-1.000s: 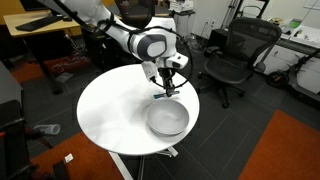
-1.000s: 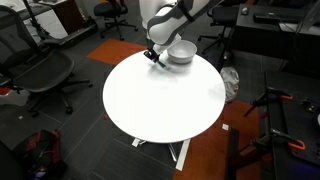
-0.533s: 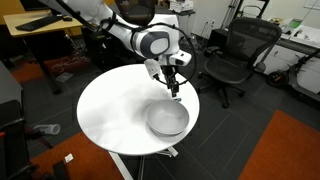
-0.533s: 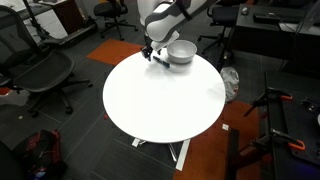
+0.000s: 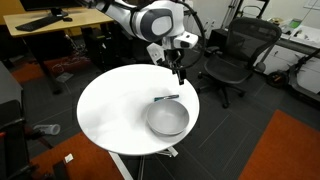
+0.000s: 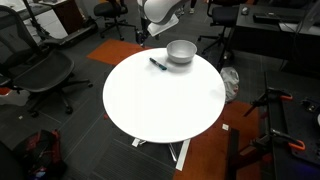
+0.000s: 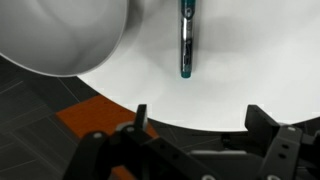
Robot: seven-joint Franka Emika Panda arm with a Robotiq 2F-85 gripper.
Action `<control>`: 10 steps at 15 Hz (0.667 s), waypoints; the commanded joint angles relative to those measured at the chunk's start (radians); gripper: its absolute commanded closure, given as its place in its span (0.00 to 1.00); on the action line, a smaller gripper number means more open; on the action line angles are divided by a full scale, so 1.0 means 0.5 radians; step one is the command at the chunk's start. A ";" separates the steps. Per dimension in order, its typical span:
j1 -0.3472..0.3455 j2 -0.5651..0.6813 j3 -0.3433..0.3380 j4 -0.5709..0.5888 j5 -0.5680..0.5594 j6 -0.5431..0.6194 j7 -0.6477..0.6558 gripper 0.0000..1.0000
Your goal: Remove the marker from the grey bowl and place it on the white table
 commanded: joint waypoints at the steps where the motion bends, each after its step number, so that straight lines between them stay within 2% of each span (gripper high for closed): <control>1: 0.021 -0.318 0.006 -0.305 -0.002 -0.046 -0.061 0.00; 5: 0.026 -0.509 0.014 -0.488 -0.001 -0.061 -0.066 0.00; 6: 0.013 -0.338 0.006 -0.289 -0.004 -0.027 -0.034 0.00; 10: 0.015 -0.431 0.013 -0.400 -0.004 -0.028 -0.033 0.00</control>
